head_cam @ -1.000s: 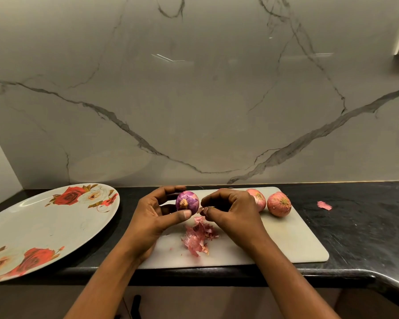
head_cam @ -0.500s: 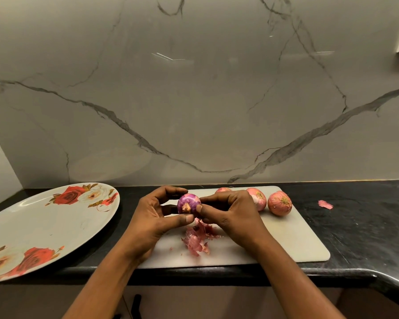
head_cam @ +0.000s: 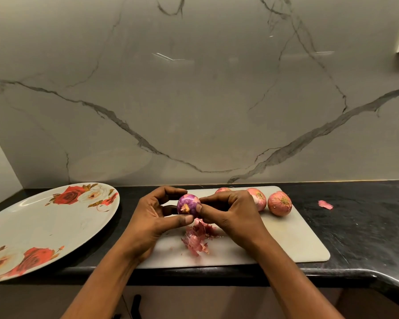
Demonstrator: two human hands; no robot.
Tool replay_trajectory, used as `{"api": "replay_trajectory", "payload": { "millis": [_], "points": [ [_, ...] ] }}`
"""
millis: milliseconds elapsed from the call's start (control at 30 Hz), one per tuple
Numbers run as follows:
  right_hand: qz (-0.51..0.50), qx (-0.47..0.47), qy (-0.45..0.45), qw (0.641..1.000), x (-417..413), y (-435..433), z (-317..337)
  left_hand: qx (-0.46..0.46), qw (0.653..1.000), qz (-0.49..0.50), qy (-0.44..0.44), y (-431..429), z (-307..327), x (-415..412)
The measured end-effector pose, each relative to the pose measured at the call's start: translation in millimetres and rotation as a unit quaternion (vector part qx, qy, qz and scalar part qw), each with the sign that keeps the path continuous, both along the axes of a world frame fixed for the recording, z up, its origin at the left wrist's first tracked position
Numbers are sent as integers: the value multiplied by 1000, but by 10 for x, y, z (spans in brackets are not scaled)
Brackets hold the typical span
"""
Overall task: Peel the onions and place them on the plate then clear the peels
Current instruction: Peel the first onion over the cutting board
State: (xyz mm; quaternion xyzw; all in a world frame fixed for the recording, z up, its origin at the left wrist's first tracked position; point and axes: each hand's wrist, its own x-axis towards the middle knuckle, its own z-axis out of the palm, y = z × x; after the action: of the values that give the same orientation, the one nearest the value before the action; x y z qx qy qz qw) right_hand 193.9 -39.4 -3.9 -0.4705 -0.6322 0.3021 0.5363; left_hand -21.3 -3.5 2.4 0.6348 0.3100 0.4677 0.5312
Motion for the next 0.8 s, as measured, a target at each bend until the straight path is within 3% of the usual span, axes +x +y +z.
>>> {"api": "replay_trajectory", "payload": {
  "millis": [800],
  "points": [
    [-65,1,55,996,-11,61,-32,-44,997,-18,-63,45,-23,3]
  ]
}}
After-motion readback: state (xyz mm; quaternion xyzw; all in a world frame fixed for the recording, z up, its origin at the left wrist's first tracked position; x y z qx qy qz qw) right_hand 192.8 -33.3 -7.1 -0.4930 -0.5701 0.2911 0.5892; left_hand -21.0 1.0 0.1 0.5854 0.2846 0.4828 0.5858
